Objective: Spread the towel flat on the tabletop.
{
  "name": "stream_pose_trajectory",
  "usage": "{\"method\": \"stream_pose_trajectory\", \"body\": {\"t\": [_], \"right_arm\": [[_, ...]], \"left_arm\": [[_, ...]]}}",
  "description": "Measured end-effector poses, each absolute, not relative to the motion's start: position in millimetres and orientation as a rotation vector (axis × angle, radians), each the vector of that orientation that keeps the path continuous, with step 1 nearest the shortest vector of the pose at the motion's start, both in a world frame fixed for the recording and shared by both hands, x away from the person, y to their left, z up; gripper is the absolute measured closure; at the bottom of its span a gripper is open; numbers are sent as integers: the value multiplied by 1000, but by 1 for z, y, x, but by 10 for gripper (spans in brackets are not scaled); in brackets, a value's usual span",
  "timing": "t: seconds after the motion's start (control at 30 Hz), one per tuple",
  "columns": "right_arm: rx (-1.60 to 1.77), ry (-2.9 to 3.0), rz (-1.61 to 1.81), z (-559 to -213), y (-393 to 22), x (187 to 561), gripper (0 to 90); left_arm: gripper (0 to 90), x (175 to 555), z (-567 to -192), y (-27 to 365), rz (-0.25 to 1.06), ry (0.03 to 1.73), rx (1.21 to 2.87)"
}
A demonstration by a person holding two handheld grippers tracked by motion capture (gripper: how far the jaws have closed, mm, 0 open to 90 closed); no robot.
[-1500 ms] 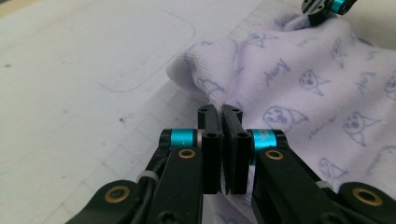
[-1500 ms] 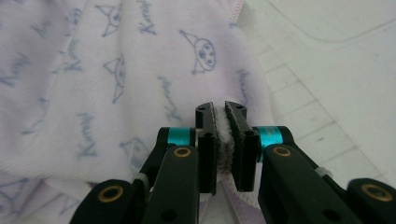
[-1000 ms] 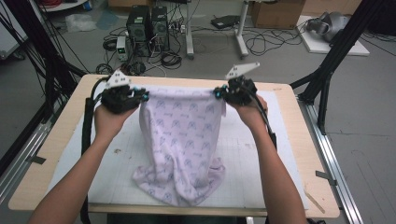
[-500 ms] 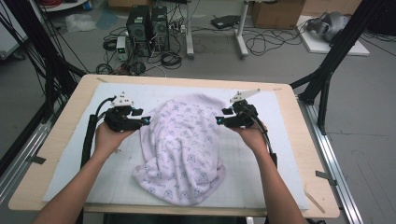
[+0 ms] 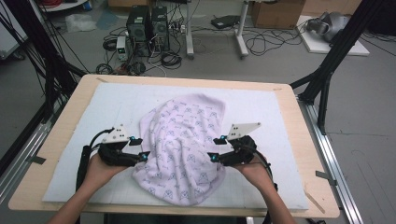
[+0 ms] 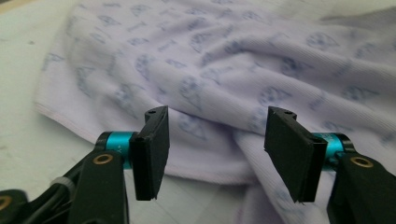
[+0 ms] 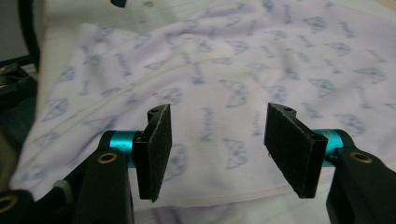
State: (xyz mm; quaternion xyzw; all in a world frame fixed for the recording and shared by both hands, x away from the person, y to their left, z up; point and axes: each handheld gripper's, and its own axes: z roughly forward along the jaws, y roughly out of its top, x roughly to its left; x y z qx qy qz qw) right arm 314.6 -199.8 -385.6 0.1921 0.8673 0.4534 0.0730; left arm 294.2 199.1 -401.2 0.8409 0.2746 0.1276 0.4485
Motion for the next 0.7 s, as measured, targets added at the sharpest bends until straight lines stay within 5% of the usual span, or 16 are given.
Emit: {"method": "stream_pose_trajectory", "body": {"t": [0.2, 0.3, 0.37, 0.43, 0.53, 0.7], "right_arm": [[526, 2675, 1398, -401, -193, 287, 391], [498, 2719, 1390, -409, -189, 278, 407], [477, 2749, 1360, -415, -185, 274, 482], [448, 2773, 1326, -420, -182, 272, 675], [418, 2793, 1284, -423, -179, 274, 796], [449, 2696, 1340, -398, -190, 283, 809]], "left_arm": [[372, 270, -413, 193, 258, 599, 2141], [541, 268, -424, 189, 188, 549, 2188], [726, 267, -430, 185, 165, 520, 2219], [818, 267, -433, 182, 166, 509, 2243], [841, 268, -429, 182, 182, 521, 2231], [844, 278, -409, 194, 220, 572, 2162]]}}
